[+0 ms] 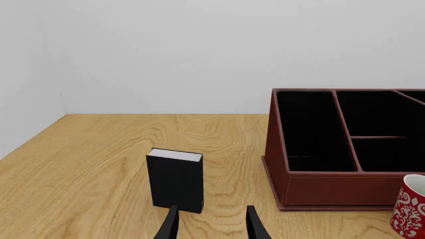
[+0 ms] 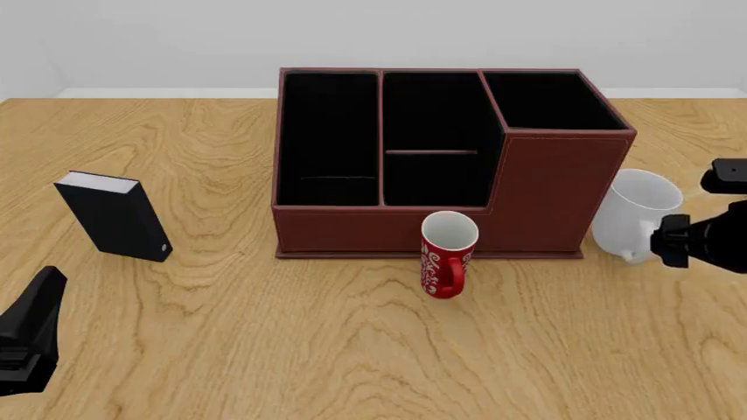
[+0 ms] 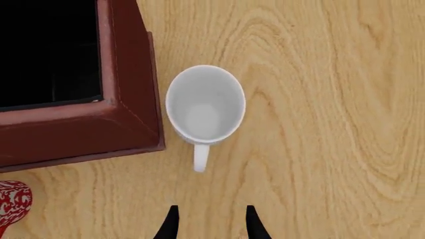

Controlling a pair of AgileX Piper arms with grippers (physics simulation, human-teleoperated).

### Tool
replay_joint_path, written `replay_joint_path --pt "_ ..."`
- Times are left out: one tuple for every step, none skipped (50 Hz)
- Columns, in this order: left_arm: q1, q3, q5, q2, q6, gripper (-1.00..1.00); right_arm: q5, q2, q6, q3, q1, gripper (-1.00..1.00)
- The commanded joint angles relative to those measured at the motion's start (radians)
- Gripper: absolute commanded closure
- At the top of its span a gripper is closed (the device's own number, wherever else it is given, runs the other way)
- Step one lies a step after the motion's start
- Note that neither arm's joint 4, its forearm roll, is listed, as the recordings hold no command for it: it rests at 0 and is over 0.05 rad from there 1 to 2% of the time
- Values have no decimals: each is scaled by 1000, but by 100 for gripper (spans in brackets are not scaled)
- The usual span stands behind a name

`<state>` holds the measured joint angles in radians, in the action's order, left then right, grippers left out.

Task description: Pick up the white mug and place it to the right of the caddy.

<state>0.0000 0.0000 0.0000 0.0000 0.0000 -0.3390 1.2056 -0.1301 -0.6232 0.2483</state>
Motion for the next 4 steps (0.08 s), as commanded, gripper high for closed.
replay_joint_path --pt "0 0 0 0 0 -100 -26 -29 -19 -7 10 -100" --pt "0 0 0 0 0 -100 -28 -33 -19 -8 9 -100" --pt "0 0 0 0 0 -100 -27 -32 -25 -6 13 -100" --pt "0 0 0 0 0 -100 -28 -36 -24 -6 10 -100"
